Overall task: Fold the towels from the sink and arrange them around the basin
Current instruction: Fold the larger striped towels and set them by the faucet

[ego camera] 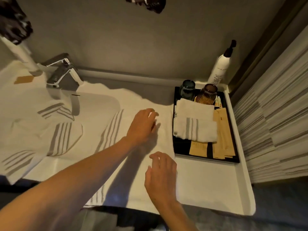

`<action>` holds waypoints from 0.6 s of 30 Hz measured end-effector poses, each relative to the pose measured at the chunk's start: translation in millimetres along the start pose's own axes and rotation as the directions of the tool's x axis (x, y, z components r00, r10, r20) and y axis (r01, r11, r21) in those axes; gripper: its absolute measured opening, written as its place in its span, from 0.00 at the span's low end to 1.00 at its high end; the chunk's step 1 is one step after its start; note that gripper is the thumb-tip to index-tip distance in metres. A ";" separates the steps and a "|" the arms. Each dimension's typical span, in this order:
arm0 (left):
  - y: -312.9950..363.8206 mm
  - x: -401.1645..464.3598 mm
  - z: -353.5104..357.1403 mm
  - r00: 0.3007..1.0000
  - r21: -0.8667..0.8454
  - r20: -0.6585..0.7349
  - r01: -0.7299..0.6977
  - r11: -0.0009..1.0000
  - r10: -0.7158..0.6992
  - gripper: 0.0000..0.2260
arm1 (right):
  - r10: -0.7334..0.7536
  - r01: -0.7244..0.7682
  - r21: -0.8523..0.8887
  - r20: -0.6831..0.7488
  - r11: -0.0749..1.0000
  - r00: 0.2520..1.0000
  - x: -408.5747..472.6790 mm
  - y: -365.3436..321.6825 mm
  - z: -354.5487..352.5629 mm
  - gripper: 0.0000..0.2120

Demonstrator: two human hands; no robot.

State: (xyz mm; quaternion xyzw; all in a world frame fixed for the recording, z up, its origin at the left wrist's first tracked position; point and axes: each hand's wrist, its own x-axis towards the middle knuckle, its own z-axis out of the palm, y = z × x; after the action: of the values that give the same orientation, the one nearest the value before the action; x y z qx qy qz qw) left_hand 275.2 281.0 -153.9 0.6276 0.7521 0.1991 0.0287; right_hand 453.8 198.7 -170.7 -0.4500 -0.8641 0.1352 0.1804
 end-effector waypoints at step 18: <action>-59.5 -295.0 -22.9 0.922 0.238 0.384 -0.151 0.960 0.050 0.39 | -0.161 0.306 -0.359 0.379 0.882 0.911 -110.6 13.0 13.7 0.42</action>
State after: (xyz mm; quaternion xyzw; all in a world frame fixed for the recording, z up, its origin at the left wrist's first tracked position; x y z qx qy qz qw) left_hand 275.0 -14.7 -213.8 0.6901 0.7191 -0.0242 0.0778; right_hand 516.0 113.6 -209.2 -0.3386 -0.9394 0.0029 -0.0542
